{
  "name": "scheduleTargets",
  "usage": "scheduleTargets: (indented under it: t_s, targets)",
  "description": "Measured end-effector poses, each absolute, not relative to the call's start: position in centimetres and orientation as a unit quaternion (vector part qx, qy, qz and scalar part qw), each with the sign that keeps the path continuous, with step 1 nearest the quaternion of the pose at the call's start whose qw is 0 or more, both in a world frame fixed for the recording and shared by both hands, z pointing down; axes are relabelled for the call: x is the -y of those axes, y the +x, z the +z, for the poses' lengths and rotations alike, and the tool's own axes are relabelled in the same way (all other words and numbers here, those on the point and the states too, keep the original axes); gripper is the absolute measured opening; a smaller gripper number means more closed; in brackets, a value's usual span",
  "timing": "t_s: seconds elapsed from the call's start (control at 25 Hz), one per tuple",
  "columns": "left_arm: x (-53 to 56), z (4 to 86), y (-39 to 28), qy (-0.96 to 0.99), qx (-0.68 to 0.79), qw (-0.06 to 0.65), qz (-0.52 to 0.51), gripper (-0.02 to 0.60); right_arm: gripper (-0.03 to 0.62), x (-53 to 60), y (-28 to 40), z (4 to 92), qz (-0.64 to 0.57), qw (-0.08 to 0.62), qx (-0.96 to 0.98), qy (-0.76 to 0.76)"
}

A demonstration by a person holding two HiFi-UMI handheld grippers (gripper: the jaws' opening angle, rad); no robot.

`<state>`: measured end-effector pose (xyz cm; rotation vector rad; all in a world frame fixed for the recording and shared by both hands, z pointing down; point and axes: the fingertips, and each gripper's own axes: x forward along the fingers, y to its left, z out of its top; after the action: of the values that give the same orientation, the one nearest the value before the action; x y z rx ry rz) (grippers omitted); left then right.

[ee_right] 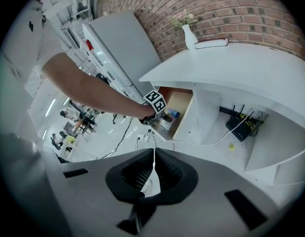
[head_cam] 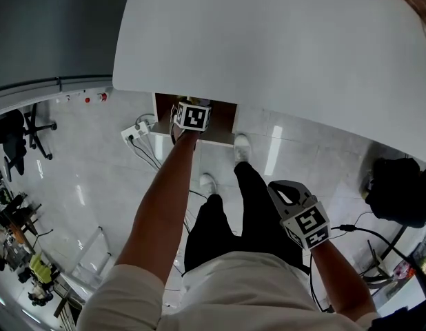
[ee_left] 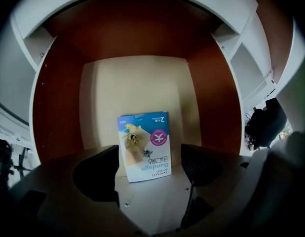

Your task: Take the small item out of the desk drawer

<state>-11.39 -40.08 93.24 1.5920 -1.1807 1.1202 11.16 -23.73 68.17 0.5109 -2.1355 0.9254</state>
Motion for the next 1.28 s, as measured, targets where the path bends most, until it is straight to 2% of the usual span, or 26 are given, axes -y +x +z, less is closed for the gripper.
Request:
scheduleTargets:
  t_s: [0.2,0.76,0.88,1.04,1.28]
  targets:
    - [40.0,94.9,-11.1,0.611,0.449,0.456,0.466,0.376,0.035,24.2,11.3,69.4,0.367,0.378,0.827,0.199]
    - [40.8,97.6,-12.9,0.593,0.469,0.445,0.481,0.376,0.035,23.1,11.3,70.0,0.380,0.379,0.821,0.192]
    - [39.5,96.6,-12.2,0.575,0.460,0.477,0.481,0.376,0.035,22.8,11.6,69.9,0.382,0.379,0.821,0.189]
    - [41.7,97.5,-13.8,0.591,0.487,0.431,0.477,0.376,0.035,23.3,11.6,69.8,0.382,0.377,0.821,0.193]
    - [41.5,97.7,-13.8,0.590,0.483,0.444,0.471,0.376,0.035,23.1,12.1,70.1,0.384,0.381,0.818,0.195]
